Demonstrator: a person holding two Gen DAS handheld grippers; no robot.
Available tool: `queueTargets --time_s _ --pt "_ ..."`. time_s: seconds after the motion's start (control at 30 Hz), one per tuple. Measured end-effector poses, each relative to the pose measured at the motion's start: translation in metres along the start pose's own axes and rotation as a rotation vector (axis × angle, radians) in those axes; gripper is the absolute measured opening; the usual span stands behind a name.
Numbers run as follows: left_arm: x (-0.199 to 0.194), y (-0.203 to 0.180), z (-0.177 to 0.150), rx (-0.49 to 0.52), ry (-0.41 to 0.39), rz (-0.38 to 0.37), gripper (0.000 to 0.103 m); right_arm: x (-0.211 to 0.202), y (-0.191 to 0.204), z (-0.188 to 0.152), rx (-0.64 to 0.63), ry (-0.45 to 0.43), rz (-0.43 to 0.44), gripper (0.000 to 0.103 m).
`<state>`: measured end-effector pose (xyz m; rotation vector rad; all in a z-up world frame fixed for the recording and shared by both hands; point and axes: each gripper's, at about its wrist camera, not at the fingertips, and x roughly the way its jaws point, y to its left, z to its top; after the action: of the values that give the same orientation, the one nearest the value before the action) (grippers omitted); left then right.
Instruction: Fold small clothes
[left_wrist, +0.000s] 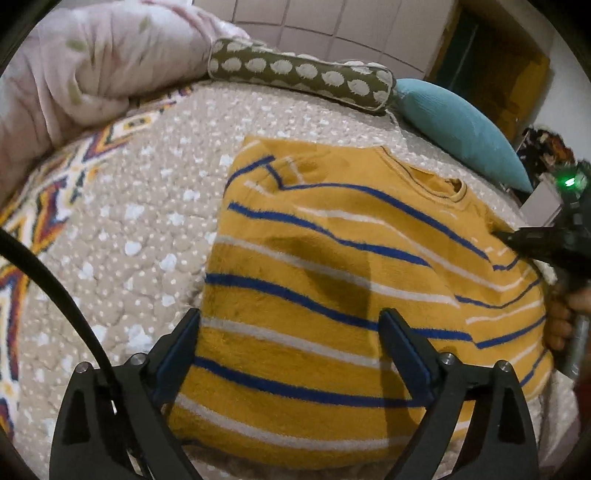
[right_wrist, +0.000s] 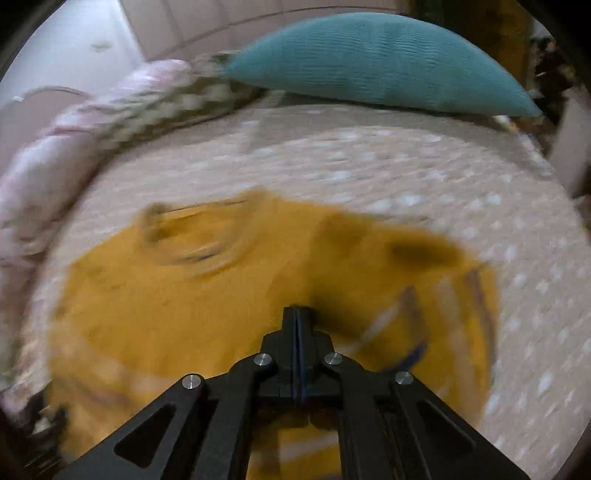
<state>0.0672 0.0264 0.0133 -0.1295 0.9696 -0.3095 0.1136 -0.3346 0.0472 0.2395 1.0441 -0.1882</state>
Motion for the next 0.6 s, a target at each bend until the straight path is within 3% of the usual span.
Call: queueTargets --time_s 0.03,0.1,0.13,0.17,0.2,0.23,0.37,0.43,0.6 --pt "0.0 0.0 0.0 0.0 0.0 0.0 0.095 0.005 -0.012 0.006 0.035 -0.005 -0.05 0.0" --pt "-0.001 -0.003 -0.001 0.013 -0.003 0.014 0.095 0.001 -0.032 0.015 0.129 -0.014 -0.041 0.0" --pt "-0.001 -0.004 -0.001 0.018 -0.004 0.021 0.095 -0.007 -0.038 0.016 0.153 -0.036 -0.086 0.003" --pt "-0.001 -0.004 -0.001 0.018 -0.003 0.023 0.095 -0.018 -0.042 0.015 0.154 -0.06 -0.185 0.009" --pt "-0.001 -0.003 -0.001 0.016 -0.002 0.021 0.096 -0.029 -0.048 0.013 0.16 -0.082 -0.214 0.017" --pt "-0.001 -0.003 -0.001 0.011 0.0 0.018 0.096 -0.038 -0.055 0.009 0.182 -0.089 -0.181 0.027" --pt "-0.002 -0.004 -0.001 0.011 -0.002 0.025 0.096 -0.081 -0.09 -0.029 0.302 -0.099 -0.003 0.045" --pt "-0.007 -0.005 -0.001 0.012 -0.005 0.028 0.096 -0.096 -0.102 -0.052 0.341 -0.1 0.073 0.059" --pt "-0.05 0.006 0.003 -0.026 -0.104 -0.04 0.096 -0.11 -0.126 -0.118 0.462 -0.083 0.245 0.064"
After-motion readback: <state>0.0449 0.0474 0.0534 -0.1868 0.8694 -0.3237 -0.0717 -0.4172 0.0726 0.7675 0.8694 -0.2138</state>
